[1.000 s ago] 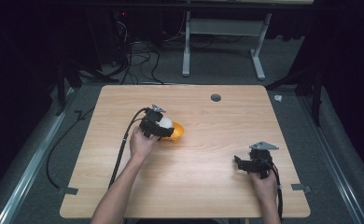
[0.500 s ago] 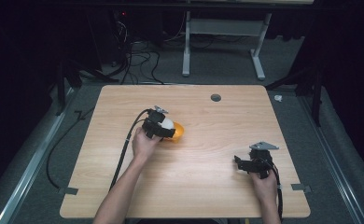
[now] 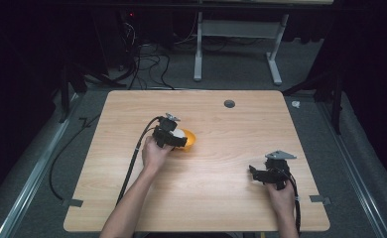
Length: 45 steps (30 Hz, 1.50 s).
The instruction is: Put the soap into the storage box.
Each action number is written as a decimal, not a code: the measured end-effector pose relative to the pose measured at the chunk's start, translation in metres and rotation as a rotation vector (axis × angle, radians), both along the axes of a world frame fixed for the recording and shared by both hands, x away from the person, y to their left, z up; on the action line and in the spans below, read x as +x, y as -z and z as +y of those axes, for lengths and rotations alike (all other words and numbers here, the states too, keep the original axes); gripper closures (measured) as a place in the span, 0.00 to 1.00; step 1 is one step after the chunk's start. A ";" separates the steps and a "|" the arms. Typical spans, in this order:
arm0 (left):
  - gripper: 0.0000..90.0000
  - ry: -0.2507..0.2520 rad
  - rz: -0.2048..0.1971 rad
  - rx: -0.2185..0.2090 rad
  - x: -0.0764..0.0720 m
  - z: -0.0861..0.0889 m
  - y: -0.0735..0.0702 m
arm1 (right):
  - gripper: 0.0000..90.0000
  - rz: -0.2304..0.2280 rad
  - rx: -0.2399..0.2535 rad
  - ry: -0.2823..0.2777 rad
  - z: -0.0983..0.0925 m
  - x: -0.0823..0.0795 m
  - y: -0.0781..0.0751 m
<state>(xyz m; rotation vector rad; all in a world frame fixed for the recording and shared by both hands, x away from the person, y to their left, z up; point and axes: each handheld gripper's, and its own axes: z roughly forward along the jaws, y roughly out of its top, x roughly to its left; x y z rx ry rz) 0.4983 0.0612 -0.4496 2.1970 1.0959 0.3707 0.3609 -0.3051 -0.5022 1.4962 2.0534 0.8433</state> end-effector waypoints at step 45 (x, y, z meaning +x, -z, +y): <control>0.25 -0.027 -0.081 -0.102 -0.030 0.050 -0.045 | 0.21 0.000 -0.002 -0.003 0.000 0.000 0.000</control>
